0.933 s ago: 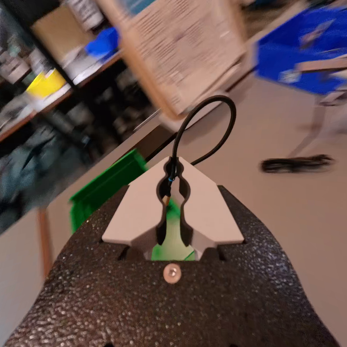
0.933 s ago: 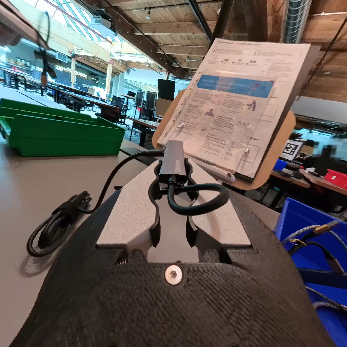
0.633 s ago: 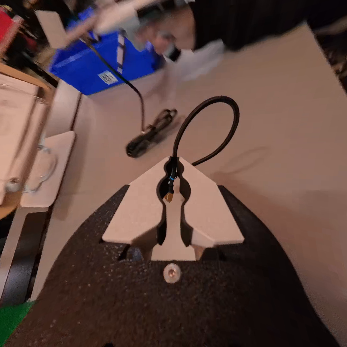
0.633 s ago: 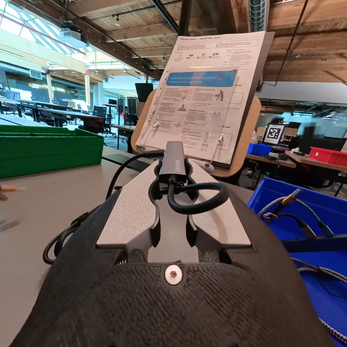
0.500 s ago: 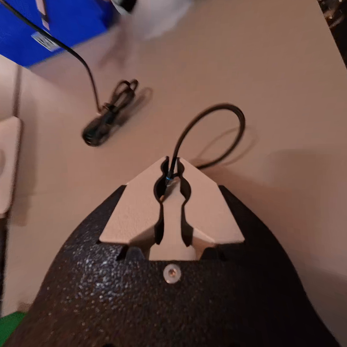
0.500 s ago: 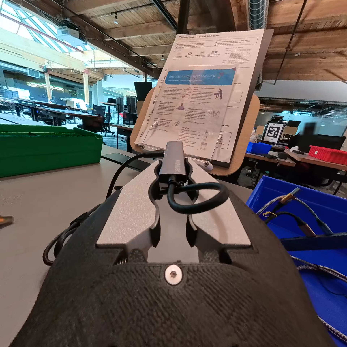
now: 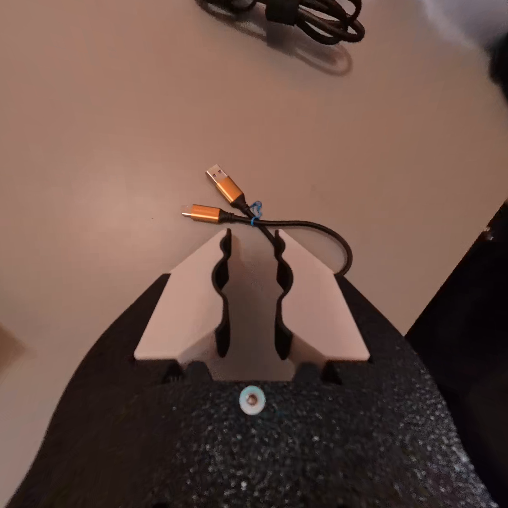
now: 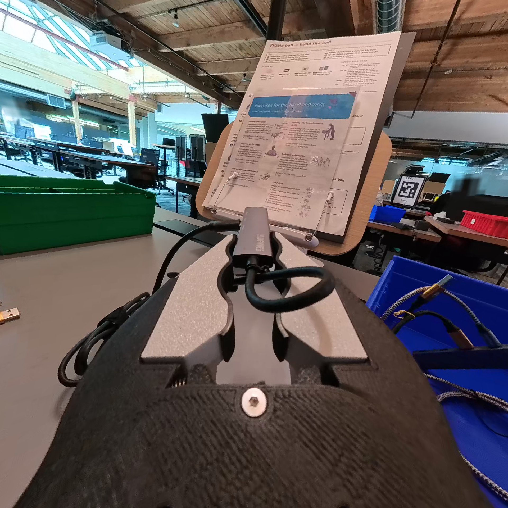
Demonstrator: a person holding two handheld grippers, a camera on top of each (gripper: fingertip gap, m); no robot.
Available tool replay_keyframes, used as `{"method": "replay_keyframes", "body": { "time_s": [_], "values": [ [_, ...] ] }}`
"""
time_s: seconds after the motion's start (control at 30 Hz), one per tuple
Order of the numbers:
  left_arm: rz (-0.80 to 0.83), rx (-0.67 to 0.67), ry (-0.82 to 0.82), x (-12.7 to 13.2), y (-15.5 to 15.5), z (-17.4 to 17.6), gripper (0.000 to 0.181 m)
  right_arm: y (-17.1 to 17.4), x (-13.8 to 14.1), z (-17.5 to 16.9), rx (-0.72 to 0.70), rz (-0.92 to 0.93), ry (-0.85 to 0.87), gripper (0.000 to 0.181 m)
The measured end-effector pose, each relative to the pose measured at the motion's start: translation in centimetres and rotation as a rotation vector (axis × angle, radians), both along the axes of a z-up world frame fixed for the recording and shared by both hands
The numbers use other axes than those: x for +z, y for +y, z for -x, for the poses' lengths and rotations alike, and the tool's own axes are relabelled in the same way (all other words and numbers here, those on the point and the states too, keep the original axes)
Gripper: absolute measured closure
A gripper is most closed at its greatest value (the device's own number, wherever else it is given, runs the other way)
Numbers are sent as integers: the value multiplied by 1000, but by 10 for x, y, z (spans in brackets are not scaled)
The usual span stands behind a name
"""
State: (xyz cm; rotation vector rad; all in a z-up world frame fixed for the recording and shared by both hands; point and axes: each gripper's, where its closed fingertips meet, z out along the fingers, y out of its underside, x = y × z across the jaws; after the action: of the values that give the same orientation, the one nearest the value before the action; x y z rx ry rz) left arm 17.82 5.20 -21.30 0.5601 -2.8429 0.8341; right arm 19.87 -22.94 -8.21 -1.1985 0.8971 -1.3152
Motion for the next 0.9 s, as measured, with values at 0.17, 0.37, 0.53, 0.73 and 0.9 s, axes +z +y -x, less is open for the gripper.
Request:
{"method": "replay_keyframes", "body": {
  "time_s": [0.17, 0.37, 0.53, 0.73, 0.9],
  "values": [
    [3, 143, 35, -12, -10, -14, 145, 3, -1, -1, 9, 4, 7, 159],
    [-22, 70, -81, -20, -40, -19, 146, 5, -1, -1, 13, 22, 8, 159],
    [-57, -386, -434, -19, -60, -9, 159, 5, 0, 0, 14, 24, 8, 159],
    [-7, -541, -541, -15, -74, 1, 152, 6, 0, 0, 16, 29, 9, 159],
    [-4, -243, -409, -6, -63, -18, 162, 5, 0, 0, 16, 29, 10, 159]
  ]
}}
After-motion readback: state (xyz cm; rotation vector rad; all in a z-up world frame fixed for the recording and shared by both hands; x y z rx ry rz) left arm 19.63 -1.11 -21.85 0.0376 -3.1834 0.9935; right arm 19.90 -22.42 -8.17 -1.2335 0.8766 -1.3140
